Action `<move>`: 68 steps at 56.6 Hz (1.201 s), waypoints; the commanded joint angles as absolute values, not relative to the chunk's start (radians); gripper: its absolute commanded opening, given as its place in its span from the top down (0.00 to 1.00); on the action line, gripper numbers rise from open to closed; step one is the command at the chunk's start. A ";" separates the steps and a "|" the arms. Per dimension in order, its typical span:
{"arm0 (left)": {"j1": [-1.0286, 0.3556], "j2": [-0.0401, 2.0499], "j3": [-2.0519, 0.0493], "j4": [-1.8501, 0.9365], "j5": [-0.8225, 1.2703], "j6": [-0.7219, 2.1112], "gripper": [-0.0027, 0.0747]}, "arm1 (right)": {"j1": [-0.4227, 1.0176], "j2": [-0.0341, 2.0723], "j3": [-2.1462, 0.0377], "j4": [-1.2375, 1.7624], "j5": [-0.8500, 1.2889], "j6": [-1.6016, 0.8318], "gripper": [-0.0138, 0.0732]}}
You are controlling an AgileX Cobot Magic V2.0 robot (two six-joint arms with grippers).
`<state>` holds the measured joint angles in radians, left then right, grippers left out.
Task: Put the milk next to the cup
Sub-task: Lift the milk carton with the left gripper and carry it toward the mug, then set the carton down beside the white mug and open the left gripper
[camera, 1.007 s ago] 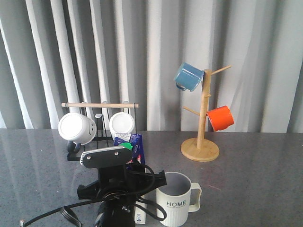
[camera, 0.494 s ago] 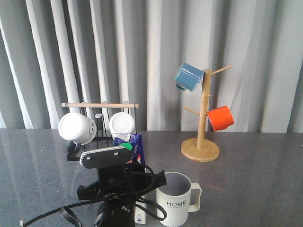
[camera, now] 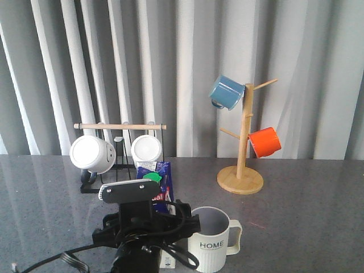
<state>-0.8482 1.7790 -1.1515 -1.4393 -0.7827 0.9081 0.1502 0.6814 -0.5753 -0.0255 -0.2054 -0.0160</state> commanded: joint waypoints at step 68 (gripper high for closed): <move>-0.851 1.319 -1.126 -0.638 -0.087 0.605 0.97 | 0.146 0.681 -0.601 -0.030 -0.272 -0.023 0.85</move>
<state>-0.8482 1.3529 -1.1392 -0.8647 -0.2104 0.6852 0.1502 0.6814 -0.5753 -0.0255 -0.2054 -0.0160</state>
